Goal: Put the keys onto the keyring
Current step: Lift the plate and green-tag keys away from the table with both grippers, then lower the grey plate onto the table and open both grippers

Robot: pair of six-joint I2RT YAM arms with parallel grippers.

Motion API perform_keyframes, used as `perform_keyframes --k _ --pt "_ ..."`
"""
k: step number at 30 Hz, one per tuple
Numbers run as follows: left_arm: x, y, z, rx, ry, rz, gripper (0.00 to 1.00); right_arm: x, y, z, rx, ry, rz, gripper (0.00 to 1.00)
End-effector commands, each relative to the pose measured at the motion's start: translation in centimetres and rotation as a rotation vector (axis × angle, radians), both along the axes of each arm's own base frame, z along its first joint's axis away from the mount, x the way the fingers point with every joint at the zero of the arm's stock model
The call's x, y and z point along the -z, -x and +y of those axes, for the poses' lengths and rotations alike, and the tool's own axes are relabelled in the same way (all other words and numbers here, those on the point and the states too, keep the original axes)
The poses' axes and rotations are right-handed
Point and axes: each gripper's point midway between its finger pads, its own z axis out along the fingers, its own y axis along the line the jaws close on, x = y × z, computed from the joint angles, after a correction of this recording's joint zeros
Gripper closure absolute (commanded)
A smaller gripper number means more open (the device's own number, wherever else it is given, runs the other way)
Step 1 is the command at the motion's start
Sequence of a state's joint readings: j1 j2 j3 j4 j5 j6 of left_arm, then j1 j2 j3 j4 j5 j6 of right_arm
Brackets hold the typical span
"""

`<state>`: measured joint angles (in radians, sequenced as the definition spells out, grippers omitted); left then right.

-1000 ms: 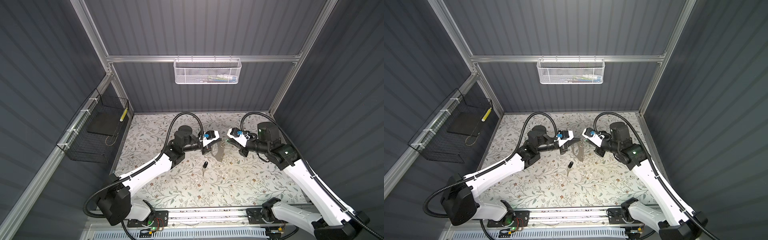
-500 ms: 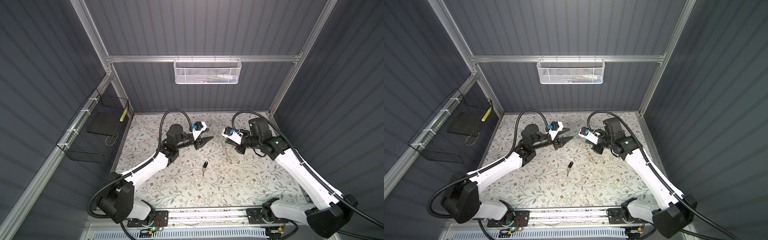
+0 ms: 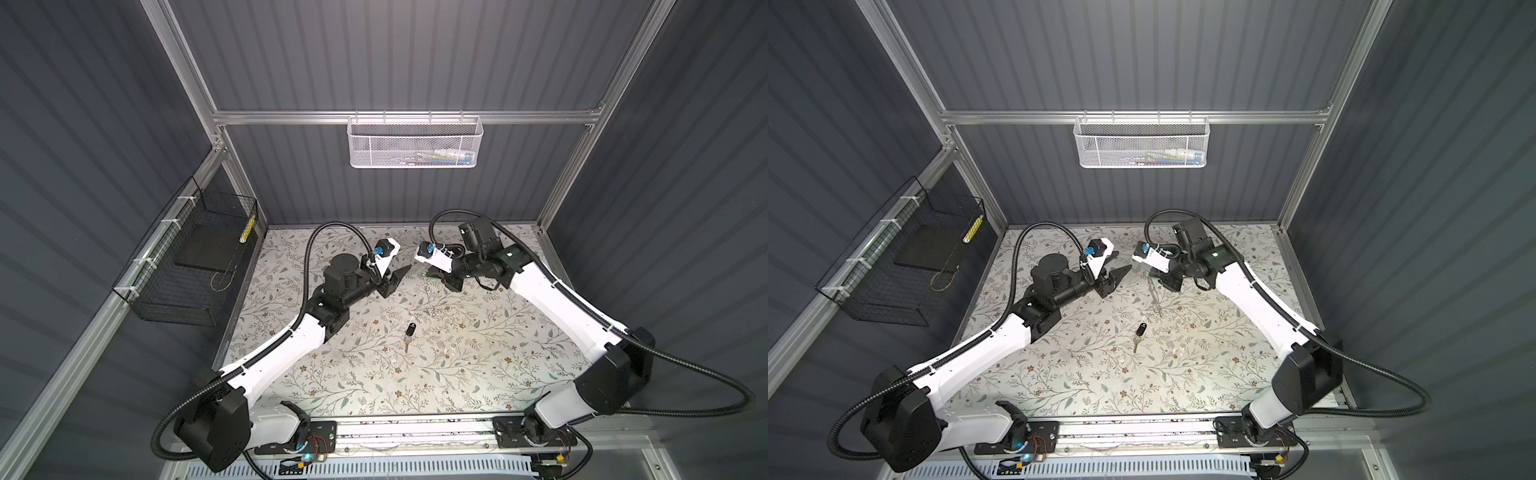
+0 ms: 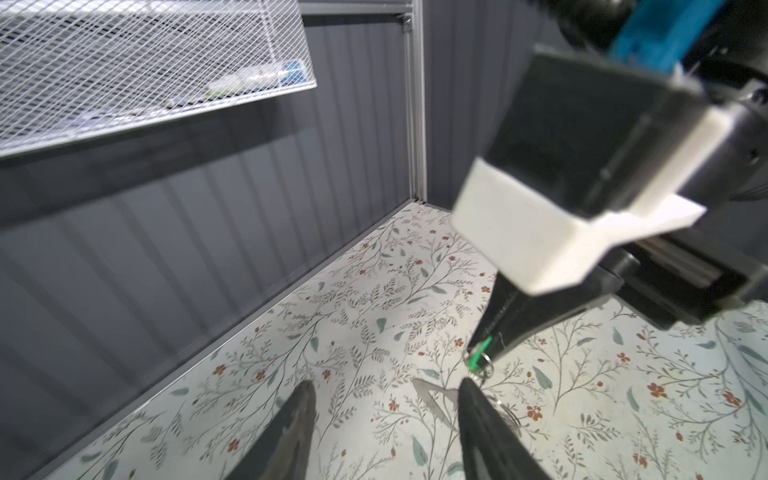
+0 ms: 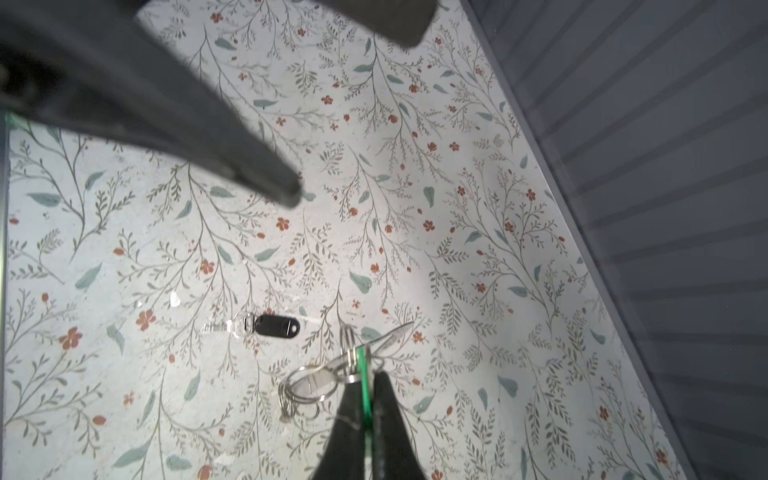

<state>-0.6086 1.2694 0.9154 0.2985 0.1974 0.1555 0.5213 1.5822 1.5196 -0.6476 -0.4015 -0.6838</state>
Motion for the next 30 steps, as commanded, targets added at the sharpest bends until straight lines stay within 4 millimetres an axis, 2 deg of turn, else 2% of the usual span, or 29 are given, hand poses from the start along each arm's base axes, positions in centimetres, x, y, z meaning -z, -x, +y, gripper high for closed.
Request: perform_keyframes --k 1,2,5,9,11,13,17,21,24,30 --pt "1.1 -0.4 2.3 -0.111 -0.049 0.020 0.44 -1.7 -1.5 2.2 0.013 -0.121 0.019 1.00" --pt "1.3 -0.3 2.6 -0.121 -0.058 0.019 0.44 -1.1 -2.1 2.6 0.018 -0.129 0.023 1.00" --pt "1.7 0.1 2.9 -0.117 -0.059 0.026 0.43 2.6 -3.0 3.0 -0.001 -0.085 0.038 1.00" --pt "2.3 0.3 3.0 -0.121 -0.045 0.048 0.43 7.8 -3.6 1.8 0.025 0.023 0.082 1.00" --pt "2.5 0.4 3.1 -0.123 -0.043 0.054 0.43 9.4 -3.3 0.7 0.031 0.079 0.091 1.00" --pt "2.9 0.4 3.0 -0.119 -0.043 0.058 0.43 10.6 -2.8 -0.5 0.033 0.126 0.100 1.00" --pt "3.3 0.5 2.2 -0.076 -0.039 0.066 0.43 13.5 -2.4 -4.2 0.072 0.280 0.106 1.00" --pt "4.1 0.1 1.6 -0.063 -0.046 0.090 0.44 15.7 -1.7 -6.9 0.114 0.385 0.187 1.00" --pt "4.6 0.0 1.2 -0.048 -0.055 0.104 0.44 17.3 -0.8 -8.0 0.131 0.438 0.245 1.00" --pt "5.6 -0.1 0.4 -0.009 -0.073 0.134 0.44 20.0 -0.4 -9.9 0.184 0.519 0.299 1.00"
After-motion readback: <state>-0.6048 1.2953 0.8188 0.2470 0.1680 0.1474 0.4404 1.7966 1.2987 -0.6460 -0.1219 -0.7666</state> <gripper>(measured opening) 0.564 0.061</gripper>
